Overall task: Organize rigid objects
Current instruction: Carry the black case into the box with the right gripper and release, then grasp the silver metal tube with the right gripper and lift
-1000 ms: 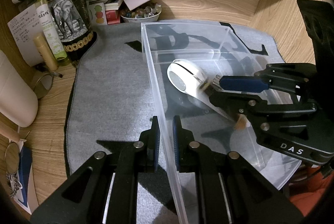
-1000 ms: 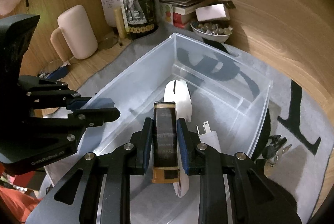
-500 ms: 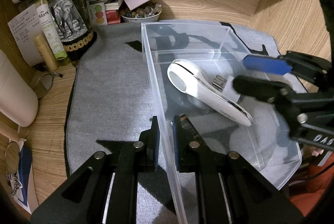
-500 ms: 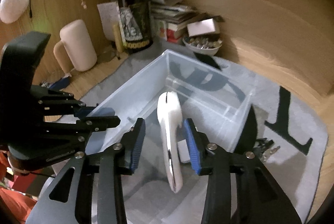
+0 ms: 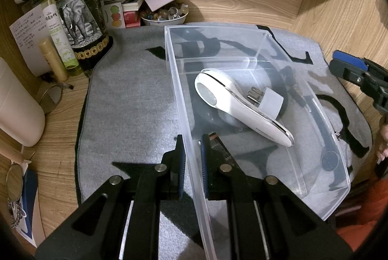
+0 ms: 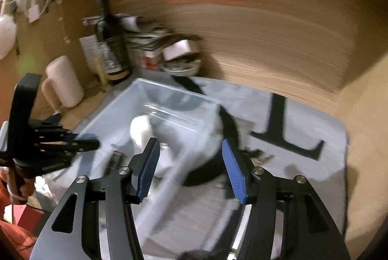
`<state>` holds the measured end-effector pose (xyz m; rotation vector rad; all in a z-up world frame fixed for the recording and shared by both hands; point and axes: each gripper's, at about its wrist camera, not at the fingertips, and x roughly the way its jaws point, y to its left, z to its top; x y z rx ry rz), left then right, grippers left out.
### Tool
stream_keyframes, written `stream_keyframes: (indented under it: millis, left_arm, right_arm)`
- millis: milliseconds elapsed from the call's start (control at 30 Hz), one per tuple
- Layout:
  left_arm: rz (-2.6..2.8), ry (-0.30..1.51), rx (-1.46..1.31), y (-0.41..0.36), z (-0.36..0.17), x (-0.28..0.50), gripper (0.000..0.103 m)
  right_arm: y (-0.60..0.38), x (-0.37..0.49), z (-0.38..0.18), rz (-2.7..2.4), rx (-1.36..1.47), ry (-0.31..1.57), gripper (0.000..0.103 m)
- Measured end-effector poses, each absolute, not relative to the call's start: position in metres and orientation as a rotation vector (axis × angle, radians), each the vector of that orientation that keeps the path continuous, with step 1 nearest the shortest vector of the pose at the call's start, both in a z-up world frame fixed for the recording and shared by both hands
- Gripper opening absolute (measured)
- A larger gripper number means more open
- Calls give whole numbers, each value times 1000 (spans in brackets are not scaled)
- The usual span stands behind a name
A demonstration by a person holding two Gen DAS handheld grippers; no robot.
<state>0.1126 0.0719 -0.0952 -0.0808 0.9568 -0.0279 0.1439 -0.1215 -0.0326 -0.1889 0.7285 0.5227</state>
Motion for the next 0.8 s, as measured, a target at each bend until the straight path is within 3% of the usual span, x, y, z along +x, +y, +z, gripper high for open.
stream_keyframes:
  millis: [600,700,767,800]
  left_arm:
    - [-11,966,-82,73,-96,111,11]
    - [-12,966,-81,73,-96,111,11]
    - [-11,966,-80,73,-96,110,11]
    - [-11,966,-81,73,-95,111,11]
  right_arm:
    - [-192,143,-98,337,-140,918,50]
    - [-194,136,-111,332,-144,954,44]
    - [-195,136,-119,338,-145,977,32]
    - [-195,136,-122,338,-145,980,32]
